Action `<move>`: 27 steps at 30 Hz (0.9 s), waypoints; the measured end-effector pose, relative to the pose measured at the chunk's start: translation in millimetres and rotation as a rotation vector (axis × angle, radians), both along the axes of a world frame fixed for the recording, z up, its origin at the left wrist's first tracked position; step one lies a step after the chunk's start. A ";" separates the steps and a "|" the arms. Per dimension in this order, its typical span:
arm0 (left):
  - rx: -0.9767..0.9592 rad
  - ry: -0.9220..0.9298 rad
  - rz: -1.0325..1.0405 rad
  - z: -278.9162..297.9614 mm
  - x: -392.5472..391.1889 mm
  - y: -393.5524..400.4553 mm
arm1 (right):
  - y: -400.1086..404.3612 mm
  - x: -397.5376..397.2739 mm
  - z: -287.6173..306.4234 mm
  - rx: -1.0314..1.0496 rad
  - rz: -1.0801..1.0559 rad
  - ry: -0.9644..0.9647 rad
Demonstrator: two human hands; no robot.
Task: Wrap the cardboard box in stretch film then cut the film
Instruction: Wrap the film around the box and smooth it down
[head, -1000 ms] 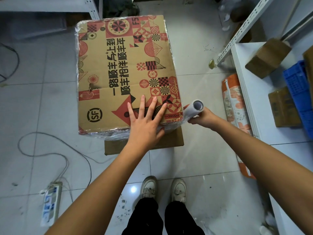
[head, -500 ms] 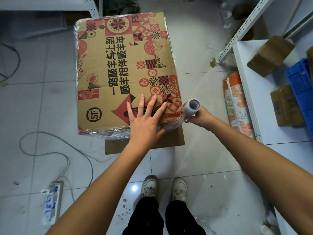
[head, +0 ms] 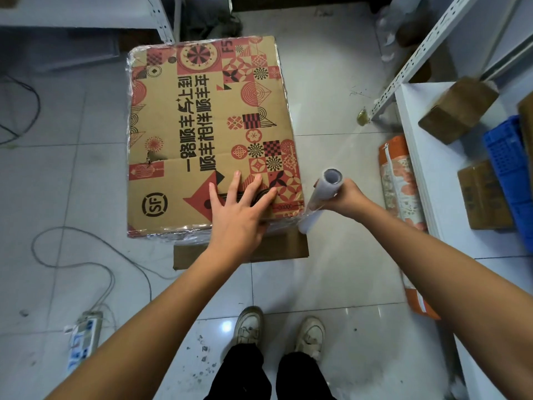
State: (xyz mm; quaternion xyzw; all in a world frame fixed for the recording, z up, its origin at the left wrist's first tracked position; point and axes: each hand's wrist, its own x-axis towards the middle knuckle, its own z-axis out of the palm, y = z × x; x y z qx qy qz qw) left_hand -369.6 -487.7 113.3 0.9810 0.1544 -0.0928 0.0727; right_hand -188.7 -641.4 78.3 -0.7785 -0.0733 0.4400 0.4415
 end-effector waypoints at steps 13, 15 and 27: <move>-0.001 0.092 0.110 9.7 31.3 -25.9 | 0.0 13.5 -13.6 -0.050 0.432 -0.055; -0.005 0.076 0.124 7.8 45.6 -37.4 | -0.4 14.1 -13.6 -0.031 0.454 -0.054; 0.070 -0.053 0.057 -25.3 39.6 -42.0 | -30.6 63.8 -19.4 -0.013 0.583 -0.078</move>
